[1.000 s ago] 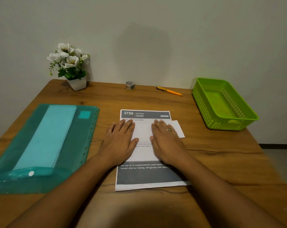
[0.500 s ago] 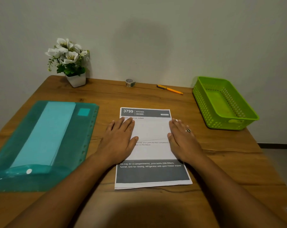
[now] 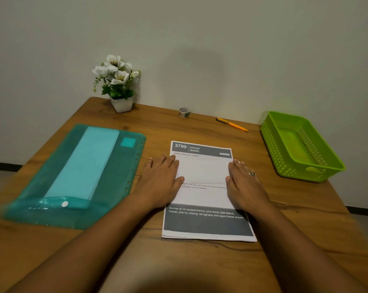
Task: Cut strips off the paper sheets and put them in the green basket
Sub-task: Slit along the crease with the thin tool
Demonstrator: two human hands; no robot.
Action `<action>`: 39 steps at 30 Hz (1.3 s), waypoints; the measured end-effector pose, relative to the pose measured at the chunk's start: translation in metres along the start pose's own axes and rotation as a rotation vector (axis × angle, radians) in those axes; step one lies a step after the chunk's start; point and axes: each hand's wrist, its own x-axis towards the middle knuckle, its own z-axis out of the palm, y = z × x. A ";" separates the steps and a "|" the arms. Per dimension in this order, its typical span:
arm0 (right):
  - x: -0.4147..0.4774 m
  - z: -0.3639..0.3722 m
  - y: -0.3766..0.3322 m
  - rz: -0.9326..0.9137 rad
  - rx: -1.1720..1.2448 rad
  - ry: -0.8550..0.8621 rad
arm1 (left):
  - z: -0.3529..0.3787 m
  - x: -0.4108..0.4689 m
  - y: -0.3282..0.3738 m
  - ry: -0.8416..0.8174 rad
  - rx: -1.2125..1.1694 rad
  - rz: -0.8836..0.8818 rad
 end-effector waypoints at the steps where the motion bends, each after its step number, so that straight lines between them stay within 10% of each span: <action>1: -0.001 -0.003 -0.007 -0.018 -0.003 0.017 | -0.006 -0.004 -0.004 0.034 -0.038 0.002; 8: -0.004 -0.012 -0.110 -0.358 0.069 0.006 | -0.064 -0.051 -0.062 0.178 -0.194 -0.193; 16: -0.008 0.003 -0.242 -0.735 0.169 -0.177 | -0.083 -0.129 -0.180 -0.072 -0.210 -0.391; 39: 0.002 0.027 -0.288 -0.770 0.134 -0.168 | -0.087 -0.176 -0.201 -0.176 -0.690 -0.287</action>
